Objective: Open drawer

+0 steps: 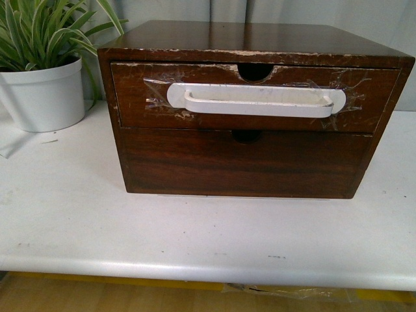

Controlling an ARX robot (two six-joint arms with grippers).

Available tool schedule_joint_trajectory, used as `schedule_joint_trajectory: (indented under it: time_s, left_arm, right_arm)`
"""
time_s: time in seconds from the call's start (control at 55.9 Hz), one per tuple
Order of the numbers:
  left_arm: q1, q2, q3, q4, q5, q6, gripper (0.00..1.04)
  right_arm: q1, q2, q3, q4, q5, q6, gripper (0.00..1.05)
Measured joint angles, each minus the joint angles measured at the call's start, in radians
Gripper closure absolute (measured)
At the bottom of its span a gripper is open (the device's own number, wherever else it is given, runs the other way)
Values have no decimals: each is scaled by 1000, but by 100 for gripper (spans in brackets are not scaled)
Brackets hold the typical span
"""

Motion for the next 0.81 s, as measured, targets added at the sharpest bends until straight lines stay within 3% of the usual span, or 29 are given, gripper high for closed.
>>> schedule_joint_trajectory:
  time_s: [0.805]
  left_arm:
    - [0,0,0,0,0,0,6]
  right_arm:
    - [0,0,0,0,0,0,9]
